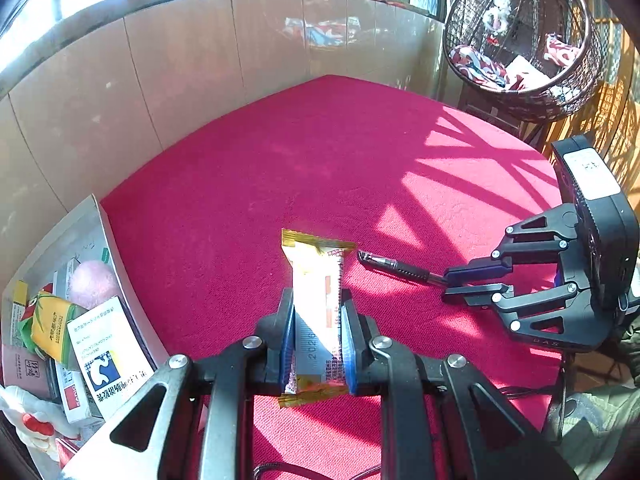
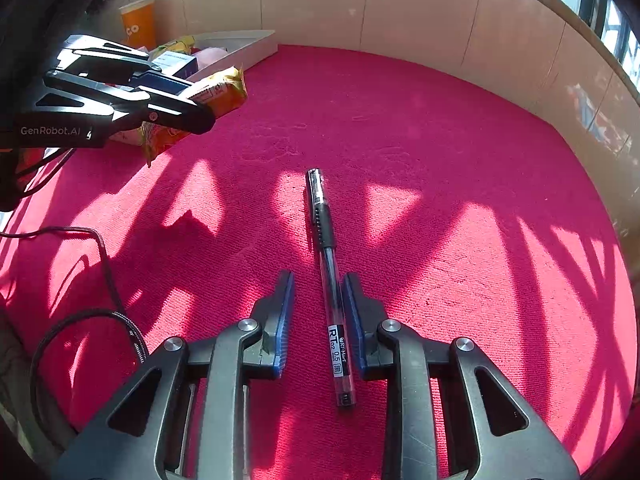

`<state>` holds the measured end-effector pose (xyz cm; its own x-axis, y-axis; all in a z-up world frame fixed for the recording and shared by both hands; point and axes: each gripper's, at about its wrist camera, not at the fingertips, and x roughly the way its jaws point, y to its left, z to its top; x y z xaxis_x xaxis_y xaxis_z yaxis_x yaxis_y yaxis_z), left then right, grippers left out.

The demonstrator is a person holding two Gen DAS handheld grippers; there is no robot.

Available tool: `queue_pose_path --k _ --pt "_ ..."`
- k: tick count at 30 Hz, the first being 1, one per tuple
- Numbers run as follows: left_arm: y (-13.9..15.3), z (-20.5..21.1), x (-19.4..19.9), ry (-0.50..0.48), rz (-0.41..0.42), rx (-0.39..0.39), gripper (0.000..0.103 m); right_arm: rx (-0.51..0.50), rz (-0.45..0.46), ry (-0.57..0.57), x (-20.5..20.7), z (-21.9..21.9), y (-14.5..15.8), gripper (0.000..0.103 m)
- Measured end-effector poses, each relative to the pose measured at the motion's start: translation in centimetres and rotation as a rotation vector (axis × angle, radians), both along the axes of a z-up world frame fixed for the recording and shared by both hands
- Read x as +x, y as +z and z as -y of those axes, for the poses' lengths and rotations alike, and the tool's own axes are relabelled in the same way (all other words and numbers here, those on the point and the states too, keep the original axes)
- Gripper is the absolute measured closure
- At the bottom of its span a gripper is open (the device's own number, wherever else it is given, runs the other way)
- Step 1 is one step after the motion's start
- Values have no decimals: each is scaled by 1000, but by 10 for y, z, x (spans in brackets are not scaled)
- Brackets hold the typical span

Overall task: Organize objects
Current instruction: 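Carry the snack bar and pen with both tools over the tray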

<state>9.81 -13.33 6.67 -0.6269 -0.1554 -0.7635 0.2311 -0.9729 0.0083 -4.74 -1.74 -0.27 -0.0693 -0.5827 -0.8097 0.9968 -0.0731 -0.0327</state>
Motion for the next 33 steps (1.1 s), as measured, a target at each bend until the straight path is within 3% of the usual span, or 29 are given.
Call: queue_pose_path --k 6,12,18,33 --pt "24 -7 16 43 -106 -14 84 -109 70 -22 1 -5 23 96" --pt "30 -9 22 81 -138 -33 84 -195 103 -38 -2 -3 50 95" --pt "29 -2 33 127 -154 -39 84 -241 98 -60 -3 5 70 95" --pt "35 19 70 241 -237 -26 84 -284 46 -3 39 22 98 95"
